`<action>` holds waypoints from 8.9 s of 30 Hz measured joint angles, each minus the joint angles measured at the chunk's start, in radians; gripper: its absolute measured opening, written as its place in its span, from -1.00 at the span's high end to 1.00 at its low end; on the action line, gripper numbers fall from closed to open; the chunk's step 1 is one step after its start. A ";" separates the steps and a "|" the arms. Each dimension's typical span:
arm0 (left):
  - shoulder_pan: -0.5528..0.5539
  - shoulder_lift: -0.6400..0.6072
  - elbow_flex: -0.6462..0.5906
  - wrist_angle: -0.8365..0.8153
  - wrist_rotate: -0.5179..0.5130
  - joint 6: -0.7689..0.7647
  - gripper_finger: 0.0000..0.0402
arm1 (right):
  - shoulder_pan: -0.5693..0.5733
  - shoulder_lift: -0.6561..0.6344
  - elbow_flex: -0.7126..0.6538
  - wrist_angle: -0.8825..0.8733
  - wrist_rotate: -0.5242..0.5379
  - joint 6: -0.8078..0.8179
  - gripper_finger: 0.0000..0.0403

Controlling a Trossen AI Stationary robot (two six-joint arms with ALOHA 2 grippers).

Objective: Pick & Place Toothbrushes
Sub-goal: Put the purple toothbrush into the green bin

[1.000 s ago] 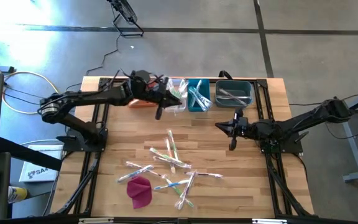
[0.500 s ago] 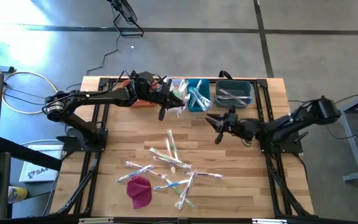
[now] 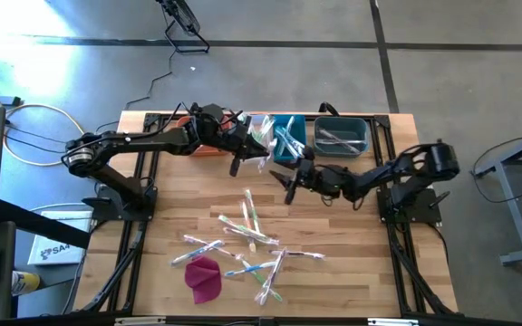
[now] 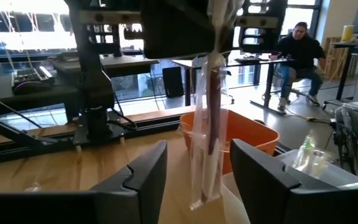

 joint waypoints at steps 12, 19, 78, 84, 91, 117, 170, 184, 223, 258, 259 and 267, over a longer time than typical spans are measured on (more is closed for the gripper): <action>0.000 0.000 0.000 -0.016 0.011 -0.001 0.93 | -0.049 0.099 0.109 0.000 -0.027 0.000 0.15; 0.000 -0.001 0.000 -0.007 0.011 -0.001 0.93 | -0.049 0.099 0.109 0.000 -0.059 0.001 0.15; 0.000 -0.002 0.001 -0.066 -0.033 -0.027 0.34 | -0.048 0.099 0.108 0.015 -0.051 -0.003 0.98; 0.031 -0.020 0.000 -0.151 -0.011 0.029 0.34 | -0.045 0.073 0.108 -0.075 -0.002 -0.003 0.98; 0.076 -0.083 -0.010 -0.187 0.095 0.080 0.34 | -0.046 -0.052 0.107 -0.306 0.105 -0.008 0.98; 0.184 -0.427 -0.547 0.168 0.086 -0.105 0.34 | -0.410 -0.491 0.108 -1.344 0.212 0.045 0.98; 0.183 -0.438 -0.548 0.097 0.086 -0.108 0.34 | -0.505 -0.447 0.108 -1.451 0.018 0.035 0.43; 0.183 -0.437 -0.548 0.095 0.086 -0.105 0.34 | -0.311 -0.546 0.109 -1.166 -0.436 0.148 0.53; -0.095 -0.438 -0.547 0.006 -0.140 -0.150 0.34 | 0.248 -0.484 0.155 -1.004 0.013 0.015 0.54; -0.105 -0.438 -0.547 -0.052 -0.145 -0.150 0.34 | 0.505 0.057 0.390 -1.500 -0.162 0.648 0.54; -0.105 -0.438 -0.547 -0.057 -0.145 -0.144 0.34 | 0.504 0.068 0.390 -1.501 -0.165 0.653 0.54; -0.105 -0.438 -0.547 -0.076 -0.154 -0.129 0.34 | 0.505 0.114 0.390 -1.494 -0.184 0.694 0.54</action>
